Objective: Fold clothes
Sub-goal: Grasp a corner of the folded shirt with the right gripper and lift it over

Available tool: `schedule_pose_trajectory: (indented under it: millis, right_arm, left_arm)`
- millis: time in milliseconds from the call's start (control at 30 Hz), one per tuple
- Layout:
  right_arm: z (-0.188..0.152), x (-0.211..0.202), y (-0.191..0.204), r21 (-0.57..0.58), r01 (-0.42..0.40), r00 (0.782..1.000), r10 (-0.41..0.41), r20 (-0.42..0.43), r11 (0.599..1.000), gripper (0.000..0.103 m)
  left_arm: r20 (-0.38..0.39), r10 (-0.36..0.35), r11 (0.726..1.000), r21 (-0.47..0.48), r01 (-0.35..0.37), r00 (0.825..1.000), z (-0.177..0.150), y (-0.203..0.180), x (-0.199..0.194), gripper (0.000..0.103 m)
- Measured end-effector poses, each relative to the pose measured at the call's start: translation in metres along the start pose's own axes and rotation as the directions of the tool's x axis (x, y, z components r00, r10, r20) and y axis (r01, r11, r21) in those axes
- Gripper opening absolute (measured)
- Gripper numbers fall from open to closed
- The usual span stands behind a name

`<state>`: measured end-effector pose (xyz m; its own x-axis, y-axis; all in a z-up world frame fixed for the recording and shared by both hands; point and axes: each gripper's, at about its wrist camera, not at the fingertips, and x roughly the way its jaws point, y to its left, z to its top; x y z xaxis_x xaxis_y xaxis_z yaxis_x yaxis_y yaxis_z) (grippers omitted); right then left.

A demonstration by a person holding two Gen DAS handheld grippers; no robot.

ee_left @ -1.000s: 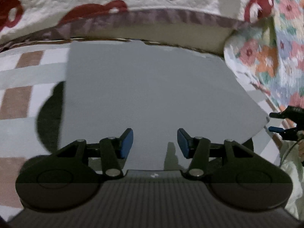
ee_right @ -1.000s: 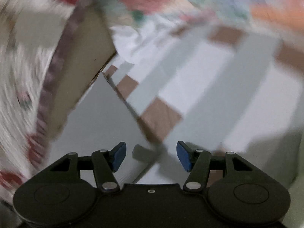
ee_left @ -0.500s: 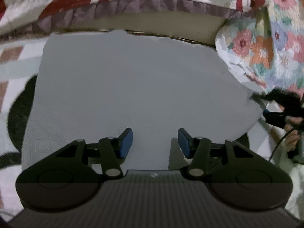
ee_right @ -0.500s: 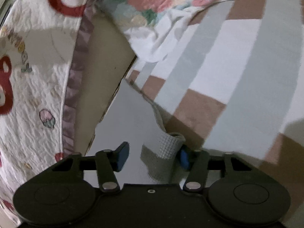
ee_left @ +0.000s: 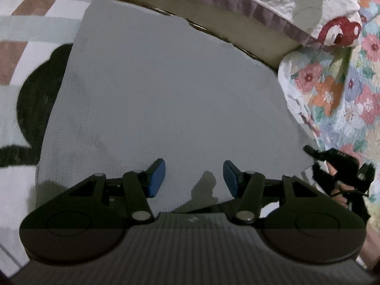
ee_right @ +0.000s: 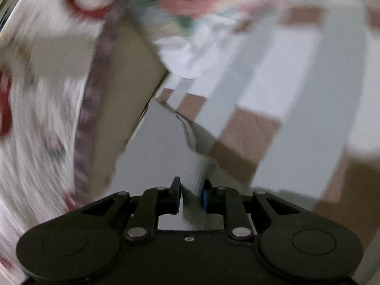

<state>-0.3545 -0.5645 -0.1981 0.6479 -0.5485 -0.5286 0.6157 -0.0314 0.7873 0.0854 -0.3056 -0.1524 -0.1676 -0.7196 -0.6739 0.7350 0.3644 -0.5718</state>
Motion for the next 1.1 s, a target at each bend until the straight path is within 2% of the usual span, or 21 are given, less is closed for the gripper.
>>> schedule_pose_trajectory:
  millis: [100,167,267,333,400,467,500,567,633,700,800,833,867,933,1000,1033,1100]
  right_arm:
    - [-0.003,0.005,0.002,-0.059,0.043,0.999,-0.043,0.002,0.997,0.026]
    - [-0.004,0.008,0.003,-0.1,0.049,0.999,-0.047,0.021,0.994,0.033]
    - [-0.008,0.015,0.014,-0.181,0.081,0.995,-0.071,0.063,0.98,0.033]
    - [-0.007,0.022,0.027,-0.212,0.081,0.996,-0.071,0.052,0.974,0.016]
    - [-0.006,0.024,0.047,-0.252,0.049,0.998,-0.038,0.048,0.967,0.015]
    - [-0.011,0.022,0.085,-0.355,0.007,0.999,0.009,0.044,0.935,0.014]
    - [-0.015,0.022,0.109,-0.417,-0.014,0.999,0.032,0.037,0.909,0.014]
    - [-0.023,0.032,0.161,-0.49,-0.098,0.995,0.083,-0.053,0.866,0.014]
    - [-0.047,0.047,0.214,-0.597,-0.19,0.98,0.115,-0.162,0.779,0.014]
    - [-0.081,0.063,0.255,-0.677,-0.283,0.953,0.122,-0.276,0.679,0.014]
    - [-0.156,0.084,0.279,-0.723,-0.414,0.892,0.089,-0.442,0.553,0.014]
    - [-0.18,0.091,0.279,-0.727,-0.443,0.872,0.064,-0.485,0.524,0.014]
    - [-0.2,0.097,0.272,-0.746,-0.451,0.864,0.03,-0.503,0.49,0.014]
    - [-0.24,0.107,0.257,-0.792,-0.455,0.856,-0.044,-0.515,0.408,0.014]
    - [-0.262,0.108,0.246,-0.823,-0.447,0.864,-0.07,-0.499,0.351,0.014]
    - [-0.267,0.105,0.244,-0.835,-0.438,0.872,-0.066,-0.485,0.334,0.014]
    - [-0.266,0.101,0.244,-0.839,-0.43,0.879,-0.06,-0.474,0.334,0.014]
  left_arm:
    - [0.028,-0.042,0.998,-0.041,0.043,0.999,0.003,0.007,-0.013,0.053]
    - [0.048,-0.069,0.995,-0.068,0.072,0.996,0.005,0.011,-0.022,0.05]
    - [0.079,-0.109,0.987,-0.107,0.117,0.991,0.008,0.018,-0.036,0.05]
    - [0.101,-0.134,0.98,-0.132,0.147,0.986,0.01,0.022,-0.045,0.05]
    - [0.123,-0.159,0.972,-0.156,0.177,0.98,0.013,0.027,-0.054,0.048]
    - [0.145,-0.183,0.962,-0.18,0.207,0.972,0.015,0.031,-0.063,0.049]
    - [0.157,-0.194,0.956,-0.191,0.223,0.968,0.016,0.033,-0.067,0.05]
    - [0.196,-0.199,0.95,-0.202,0.238,0.96,0.02,0.041,-0.083,0.052]
    - [0.243,-0.195,0.947,-0.203,0.247,0.95,0.023,0.054,-0.101,0.052]
    - [0.245,-0.229,0.92,-0.262,0.292,0.942,0.022,0.073,-0.104,0.053]
    - [0.241,-0.271,0.877,-0.337,0.343,0.932,0.015,0.096,-0.097,0.053]
    - [0.229,-0.279,0.874,-0.342,0.345,0.933,0.013,0.099,-0.091,0.054]
    - [0.212,-0.277,0.881,-0.334,0.336,0.937,0.01,0.1,-0.086,0.056]
    - [0.16,-0.247,0.907,-0.308,0.286,0.956,0.011,0.1,-0.072,0.056]
    - [0.137,-0.206,0.925,-0.297,0.238,0.969,0.012,0.099,-0.06,0.056]
    - [0.134,-0.201,0.928,-0.291,0.233,0.97,0.012,0.098,-0.058,0.056]
    - [0.127,-0.192,0.935,-0.279,0.221,0.973,0.012,0.097,-0.052,0.056]
